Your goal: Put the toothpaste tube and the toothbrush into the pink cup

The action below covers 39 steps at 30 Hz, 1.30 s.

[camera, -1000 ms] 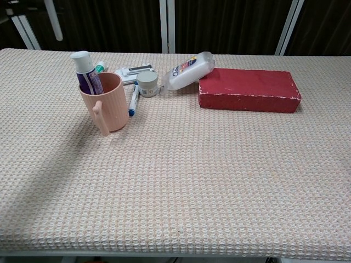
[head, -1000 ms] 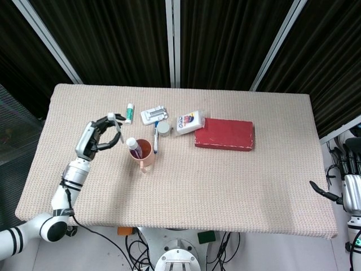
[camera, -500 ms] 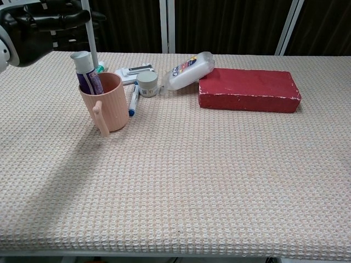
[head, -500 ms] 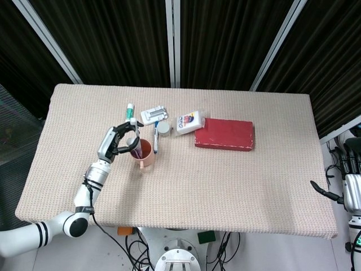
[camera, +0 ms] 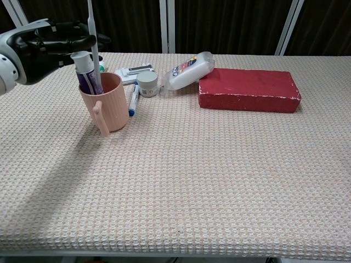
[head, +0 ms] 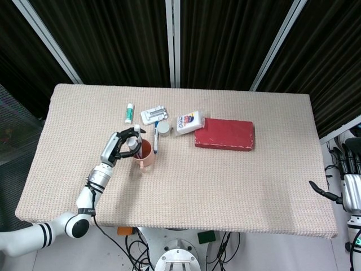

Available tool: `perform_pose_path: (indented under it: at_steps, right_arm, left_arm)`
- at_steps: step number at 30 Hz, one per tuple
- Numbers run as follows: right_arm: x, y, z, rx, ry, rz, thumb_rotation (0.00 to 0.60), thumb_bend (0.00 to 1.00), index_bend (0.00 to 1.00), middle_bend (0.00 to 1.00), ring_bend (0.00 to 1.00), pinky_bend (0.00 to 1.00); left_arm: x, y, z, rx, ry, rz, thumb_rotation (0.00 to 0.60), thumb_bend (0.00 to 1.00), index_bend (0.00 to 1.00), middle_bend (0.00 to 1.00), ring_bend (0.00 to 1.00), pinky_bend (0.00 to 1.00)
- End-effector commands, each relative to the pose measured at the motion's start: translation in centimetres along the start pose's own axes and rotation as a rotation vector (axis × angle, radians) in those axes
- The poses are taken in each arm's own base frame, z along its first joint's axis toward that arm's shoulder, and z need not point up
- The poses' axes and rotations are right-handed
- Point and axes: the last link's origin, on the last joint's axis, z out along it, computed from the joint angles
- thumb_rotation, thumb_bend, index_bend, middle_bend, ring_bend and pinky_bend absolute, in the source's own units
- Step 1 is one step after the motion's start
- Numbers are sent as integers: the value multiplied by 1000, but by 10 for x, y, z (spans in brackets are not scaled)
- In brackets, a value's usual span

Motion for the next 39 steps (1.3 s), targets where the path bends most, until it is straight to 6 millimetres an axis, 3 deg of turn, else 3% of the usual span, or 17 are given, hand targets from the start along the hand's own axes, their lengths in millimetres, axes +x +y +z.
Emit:
perform_pose_path:
  at_steps: [1,3,6,11,15,18,20,22,25,28,33,39]
  right_arm:
    - [1,0,0,2,2,3,399,318,0,0,0,0]
    - [1,-1,1,3,2,5,398,319,0,0,0,0]
    - [1,-1,1,5,3,5,400,318,0,0,0,0]
    - [2,-1,1,5,7,9,399,318,0,0,0,0]
    - [3,1,-1,3,15,2,398,318,0,0,0,0]
    - [2,5,-4,-7,8,-17,398,318,0,0,0,0]
    - [0,10,-6,-21,4,-34,398,319,0,0,0,0]
    - [-2,14,-9,-35,-2,-40,399,318,0,0,0,0]
    - [-5,21,-15,-58,-13,-46,398,317,0,0,0,0]
    - [-9,27,-21,-85,-27,-51,398,314,0,0,0,0]
    - [-16,35,-26,-112,-56,-52,399,313,0,0,0,0]
    - [-16,33,-27,-97,-49,-49,400,313,0,0,0,0]
  left_arm:
    - [1,0,0,-11,-10,3,600,357,315,273,123,189]
    - [2,-1,0,-21,-12,6,600,355,199,246,115,186]
    - [4,-2,-2,-38,-7,14,600,355,115,232,111,185]
    - [11,0,-9,-71,20,24,600,354,96,206,103,185]
    - [34,14,-26,-182,120,144,600,352,94,171,95,185]
    - [65,24,-56,-241,214,476,600,349,128,167,95,185]
    - [88,26,-88,-217,261,777,600,342,172,166,95,186]
    - [106,22,-124,-143,279,1058,599,311,178,154,90,192]
    - [120,13,-174,5,262,1324,554,257,158,125,76,194]
    - [120,1,-210,147,202,1388,451,223,134,95,59,186]
    - [127,-3,-241,277,215,1384,304,216,108,49,28,168]
    - [127,-3,-256,272,250,1408,278,216,107,43,28,161]
